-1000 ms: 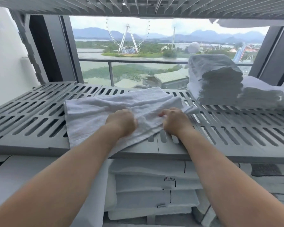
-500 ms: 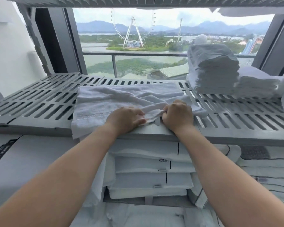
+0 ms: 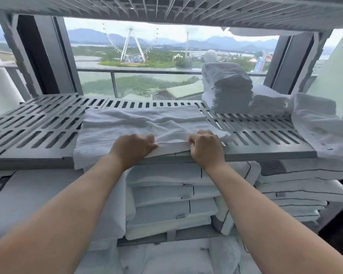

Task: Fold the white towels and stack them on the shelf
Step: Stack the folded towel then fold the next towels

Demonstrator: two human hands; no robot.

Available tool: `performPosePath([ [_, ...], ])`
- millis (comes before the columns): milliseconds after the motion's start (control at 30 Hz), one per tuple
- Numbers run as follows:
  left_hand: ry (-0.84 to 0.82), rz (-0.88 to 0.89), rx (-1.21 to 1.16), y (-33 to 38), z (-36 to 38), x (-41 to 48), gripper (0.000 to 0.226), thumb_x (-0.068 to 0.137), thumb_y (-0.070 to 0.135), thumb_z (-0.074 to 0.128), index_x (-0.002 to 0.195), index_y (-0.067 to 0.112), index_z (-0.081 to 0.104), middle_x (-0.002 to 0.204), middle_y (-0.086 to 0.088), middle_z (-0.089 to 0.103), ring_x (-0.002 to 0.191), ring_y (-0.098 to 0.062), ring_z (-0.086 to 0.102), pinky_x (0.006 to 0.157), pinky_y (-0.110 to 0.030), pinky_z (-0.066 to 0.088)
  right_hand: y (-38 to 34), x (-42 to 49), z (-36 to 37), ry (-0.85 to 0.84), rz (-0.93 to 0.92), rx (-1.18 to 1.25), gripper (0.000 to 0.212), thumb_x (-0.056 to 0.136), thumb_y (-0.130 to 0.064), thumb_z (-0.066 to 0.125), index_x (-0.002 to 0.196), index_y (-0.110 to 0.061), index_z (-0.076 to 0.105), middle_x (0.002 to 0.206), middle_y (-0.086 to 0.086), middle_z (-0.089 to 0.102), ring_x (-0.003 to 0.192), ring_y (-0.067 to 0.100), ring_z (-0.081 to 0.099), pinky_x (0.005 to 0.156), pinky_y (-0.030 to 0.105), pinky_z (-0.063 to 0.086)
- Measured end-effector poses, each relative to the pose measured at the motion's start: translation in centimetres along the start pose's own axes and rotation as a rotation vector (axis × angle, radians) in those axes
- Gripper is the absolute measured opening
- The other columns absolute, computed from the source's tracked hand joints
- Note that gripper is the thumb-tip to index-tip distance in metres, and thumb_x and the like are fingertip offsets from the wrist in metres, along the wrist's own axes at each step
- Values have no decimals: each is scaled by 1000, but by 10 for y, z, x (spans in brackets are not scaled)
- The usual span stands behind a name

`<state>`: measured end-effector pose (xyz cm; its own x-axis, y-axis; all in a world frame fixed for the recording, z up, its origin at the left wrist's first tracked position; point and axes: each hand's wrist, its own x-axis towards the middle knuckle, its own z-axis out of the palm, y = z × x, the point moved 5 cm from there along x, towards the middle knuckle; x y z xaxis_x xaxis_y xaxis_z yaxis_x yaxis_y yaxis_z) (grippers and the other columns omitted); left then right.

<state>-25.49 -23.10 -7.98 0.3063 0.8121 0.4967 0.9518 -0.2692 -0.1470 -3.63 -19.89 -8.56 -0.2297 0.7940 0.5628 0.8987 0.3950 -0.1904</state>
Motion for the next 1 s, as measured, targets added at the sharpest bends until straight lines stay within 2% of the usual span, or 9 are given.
performPosePath([
  [100,138,0,32,4,-8,-11,30,98,30,58,76,10,60,58,-9,61,43,-31,59,43,-30,42,-6,-9,-4,2,16,68,30,91,-9,53,114,-14,72,100,8,73,99,29,64,85,36,51],
  [200,150,-50,-22,10,-6,-17,32,100,31,57,77,10,58,62,-5,58,44,-31,56,47,-27,35,-4,-20,-11,27,46,167,37,92,-6,52,126,-13,67,108,9,74,100,26,69,84,35,56],
  [300,151,-125,-102,19,-5,-16,36,102,36,49,78,11,58,71,0,54,53,-32,56,52,-29,36,11,-30,-20,67,129,175,38,92,-4,49,127,-10,63,110,11,72,103,26,67,85,36,56],
  [433,186,-124,-149,42,-11,1,34,102,38,48,92,12,67,98,-2,66,81,-30,63,61,-32,44,47,-29,-36,158,354,133,41,90,-6,50,131,-5,53,117,14,65,116,31,56,94,40,49],
  [567,189,-97,-184,87,-7,33,28,99,43,52,102,19,67,111,-1,65,98,-27,64,74,-35,47,92,-17,-33,-23,600,85,42,90,-18,50,128,1,52,126,19,58,119,38,52,97,45,46],
  [667,141,-96,-247,126,6,61,32,94,46,59,114,22,64,120,0,63,109,-26,60,85,-38,47,113,-7,-25,-138,573,133,32,90,-25,50,108,-3,65,112,16,65,106,36,58,92,45,50],
  [767,81,-117,-236,159,19,83,38,93,48,59,123,24,63,127,2,62,116,-23,58,87,-38,48,126,2,-24,-72,439,286,24,91,-26,55,78,-9,66,82,8,68,83,29,59,71,35,47],
  [833,101,-141,-199,173,25,92,32,96,42,56,120,25,66,123,3,65,112,-23,61,82,-35,48,136,5,-25,-61,414,413,33,91,-27,56,62,-11,57,63,1,61,67,22,54,57,31,36],
  [1000,170,-303,-273,176,27,96,25,101,35,49,99,26,72,94,5,72,86,-26,66,61,-29,37,151,9,-28,-176,346,480,38,83,-19,55,48,-12,41,42,-1,37,45,17,35,46,31,27],
])
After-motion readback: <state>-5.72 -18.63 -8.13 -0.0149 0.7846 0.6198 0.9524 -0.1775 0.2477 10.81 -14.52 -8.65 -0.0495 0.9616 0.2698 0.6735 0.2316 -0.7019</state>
